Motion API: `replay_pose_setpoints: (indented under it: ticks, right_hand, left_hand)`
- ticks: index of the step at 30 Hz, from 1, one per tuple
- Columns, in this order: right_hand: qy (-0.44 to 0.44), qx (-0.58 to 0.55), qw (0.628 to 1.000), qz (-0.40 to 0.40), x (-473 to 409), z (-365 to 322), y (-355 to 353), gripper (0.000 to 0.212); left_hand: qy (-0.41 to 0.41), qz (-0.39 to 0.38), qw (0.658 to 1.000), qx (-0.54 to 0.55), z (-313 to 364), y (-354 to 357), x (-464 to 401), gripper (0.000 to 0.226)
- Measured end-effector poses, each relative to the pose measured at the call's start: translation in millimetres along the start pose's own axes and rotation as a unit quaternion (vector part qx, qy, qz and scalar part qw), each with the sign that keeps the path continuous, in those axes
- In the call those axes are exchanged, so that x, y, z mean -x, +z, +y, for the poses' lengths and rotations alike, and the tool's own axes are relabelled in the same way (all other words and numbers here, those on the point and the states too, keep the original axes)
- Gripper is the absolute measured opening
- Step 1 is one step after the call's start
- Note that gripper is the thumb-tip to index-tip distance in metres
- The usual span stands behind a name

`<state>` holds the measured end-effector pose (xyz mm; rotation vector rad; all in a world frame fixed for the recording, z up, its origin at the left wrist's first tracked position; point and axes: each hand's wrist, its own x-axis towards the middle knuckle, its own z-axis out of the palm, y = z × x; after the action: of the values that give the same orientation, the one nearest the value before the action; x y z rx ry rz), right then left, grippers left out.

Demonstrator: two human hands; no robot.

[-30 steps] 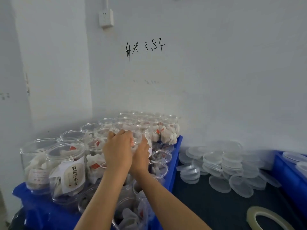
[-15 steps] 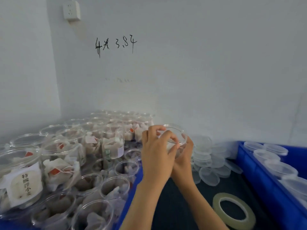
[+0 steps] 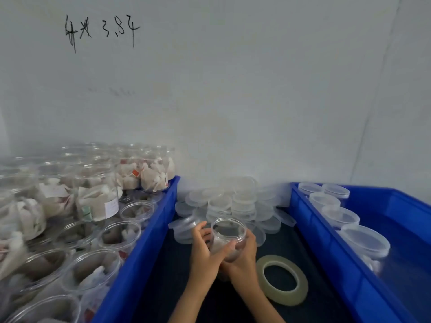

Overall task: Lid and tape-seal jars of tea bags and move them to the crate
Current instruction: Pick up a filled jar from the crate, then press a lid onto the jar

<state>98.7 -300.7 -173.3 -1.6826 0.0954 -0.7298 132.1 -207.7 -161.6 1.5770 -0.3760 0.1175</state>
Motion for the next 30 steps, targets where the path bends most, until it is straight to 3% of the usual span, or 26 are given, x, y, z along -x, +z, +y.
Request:
replay_pose_setpoints:
  ticks: [8, 13, 14, 17, 19, 25, 27, 30]
  right_hand:
    - [-0.024, 0.011, 1.0, -0.013, 4.1, 12.1, -2.2, 0.093]
    - [0.107, -0.054, 0.962, -0.244, -12.7, -2.6, -44.8, 0.087]
    - [0.133, -0.037, 0.964, -0.228, -21.6, -2.0, -53.9, 0.079]
    - [0.176, 0.064, 0.981, -0.046, -61.4, 11.9, -71.6, 0.059]
    - [0.205, 0.116, 0.972, 0.024, -85.7, 25.2, -74.5, 0.062]
    - [0.244, 0.326, 0.913, 0.003, -111.1, 55.3, -48.4, 0.112]
    - [0.24, 0.365, 0.9, -0.004, -111.9, 57.1, -38.5, 0.118]
    - [0.219, 0.38, 0.899, -0.01, -110.9, 59.5, -25.9, 0.11]
  left_hand:
    - [-0.011, -0.049, 0.999, 0.005, -23.2, 1.4, -0.6, 0.078]
    - [-0.022, -0.062, 0.998, -0.023, -34.5, 3.6, 0.0, 0.086]
    - [-0.022, -0.059, 0.997, -0.048, -37.0, 4.5, -0.4, 0.092]
    - [0.009, -0.033, 0.992, -0.12, -40.3, 7.1, -1.9, 0.106]
    - [0.024, -0.039, 0.992, -0.114, -42.5, 8.3, -2.0, 0.106]
    - [0.021, -0.05, 0.996, -0.065, -54.6, 6.9, -8.2, 0.1]
    - [0.026, -0.057, 0.997, -0.055, -56.9, 7.3, -9.9, 0.099]
    - [0.029, -0.063, 0.996, -0.047, -56.7, 8.4, -9.5, 0.103]
